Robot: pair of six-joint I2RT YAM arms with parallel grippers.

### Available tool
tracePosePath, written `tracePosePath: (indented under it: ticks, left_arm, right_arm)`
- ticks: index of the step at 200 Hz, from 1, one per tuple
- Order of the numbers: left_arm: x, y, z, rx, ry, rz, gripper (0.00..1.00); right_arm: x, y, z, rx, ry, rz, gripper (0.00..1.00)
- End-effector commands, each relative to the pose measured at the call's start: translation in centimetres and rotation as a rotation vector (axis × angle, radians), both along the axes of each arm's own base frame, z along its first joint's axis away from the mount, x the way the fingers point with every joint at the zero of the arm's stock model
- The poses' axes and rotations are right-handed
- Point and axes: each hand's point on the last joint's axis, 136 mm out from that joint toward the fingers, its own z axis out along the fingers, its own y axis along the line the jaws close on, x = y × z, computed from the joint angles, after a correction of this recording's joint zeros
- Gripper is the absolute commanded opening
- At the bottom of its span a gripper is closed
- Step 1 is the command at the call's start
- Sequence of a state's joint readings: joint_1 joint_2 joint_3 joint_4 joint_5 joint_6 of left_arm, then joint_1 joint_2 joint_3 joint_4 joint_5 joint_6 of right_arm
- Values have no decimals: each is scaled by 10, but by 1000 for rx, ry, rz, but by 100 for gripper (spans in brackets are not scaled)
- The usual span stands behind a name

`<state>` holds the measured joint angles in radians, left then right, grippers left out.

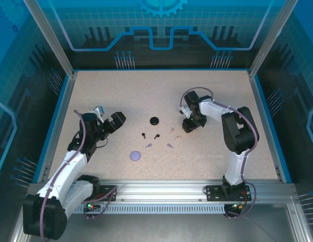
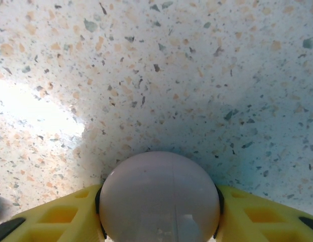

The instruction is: Insert wireless bluetooth earbuds into charging case

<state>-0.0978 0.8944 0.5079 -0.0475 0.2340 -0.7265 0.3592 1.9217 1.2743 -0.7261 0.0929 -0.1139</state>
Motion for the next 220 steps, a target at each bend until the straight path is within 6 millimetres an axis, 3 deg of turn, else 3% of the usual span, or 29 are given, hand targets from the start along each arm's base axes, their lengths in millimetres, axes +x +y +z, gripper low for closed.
tracePosePath:
  ticks: [1, 40, 85, 90, 134, 220]
  left_arm:
    - [2, -15, 17, -14, -44, -84, 99]
    - [5, -49, 38, -82, -83, -263, 98]
    - [-4, -102, 58, -111, -120, -490, 96]
    - [-6, -109, 61, -116, -125, -517, 95]
    - [-18, -152, 68, -147, -141, -666, 92]
    - [-32, -210, 64, -196, -128, -839, 87]
  right_arm:
    - [5, 8, 24, 57, -93, 42, 47]
    - [-6, 40, 75, 192, -320, 212, 47]
    - [-37, 87, 143, 356, -644, 438, 47]
    - [-45, 88, 138, 355, -647, 459, 47]
    - [-71, 107, 167, 392, -786, 562, 46]
    - [-83, 126, 187, 428, -845, 610, 46]
